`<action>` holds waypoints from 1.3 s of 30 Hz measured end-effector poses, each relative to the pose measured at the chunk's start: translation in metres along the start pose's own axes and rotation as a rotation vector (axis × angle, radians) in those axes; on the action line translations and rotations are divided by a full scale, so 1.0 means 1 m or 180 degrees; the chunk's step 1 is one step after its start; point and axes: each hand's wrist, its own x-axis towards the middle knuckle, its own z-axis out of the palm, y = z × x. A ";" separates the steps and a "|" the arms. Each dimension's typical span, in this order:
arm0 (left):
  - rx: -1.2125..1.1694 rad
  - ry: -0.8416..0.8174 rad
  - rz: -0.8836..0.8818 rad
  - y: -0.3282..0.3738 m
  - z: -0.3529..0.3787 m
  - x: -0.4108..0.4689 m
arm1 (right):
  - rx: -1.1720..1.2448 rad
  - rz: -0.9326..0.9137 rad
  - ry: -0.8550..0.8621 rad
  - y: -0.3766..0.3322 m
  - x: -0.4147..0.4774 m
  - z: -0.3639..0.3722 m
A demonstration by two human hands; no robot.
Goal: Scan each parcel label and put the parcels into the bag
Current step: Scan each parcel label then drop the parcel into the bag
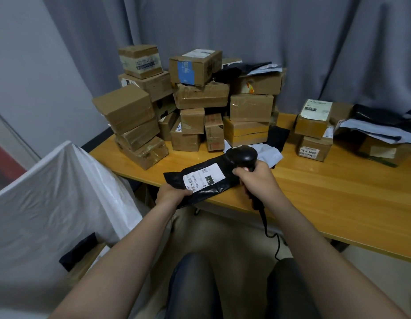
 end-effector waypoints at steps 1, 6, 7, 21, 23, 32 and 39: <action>0.0212 0.0037 0.0071 0.008 -0.005 -0.005 | -0.0006 0.0004 -0.0017 -0.001 -0.002 -0.001; 0.0794 0.0224 0.1017 0.057 -0.032 -0.016 | 0.0028 -0.0011 -0.0175 -0.008 -0.011 -0.012; 0.0862 0.0255 0.1206 0.070 -0.036 -0.020 | 0.0033 -0.0013 -0.0205 -0.010 -0.014 -0.013; 0.1789 0.0177 0.2394 0.221 -0.061 -0.051 | 0.0351 -0.0374 -0.0047 -0.054 -0.051 -0.045; 0.1954 0.0149 0.2444 0.227 -0.067 -0.052 | 0.0366 -0.0346 -0.0130 -0.057 -0.056 -0.048; 0.2064 0.0278 0.2458 0.233 -0.077 -0.058 | 0.0537 -0.0261 -0.0183 -0.064 -0.063 -0.049; 0.1894 0.0211 0.2445 0.228 -0.073 -0.053 | 0.0591 -0.0192 -0.0245 -0.065 -0.064 -0.049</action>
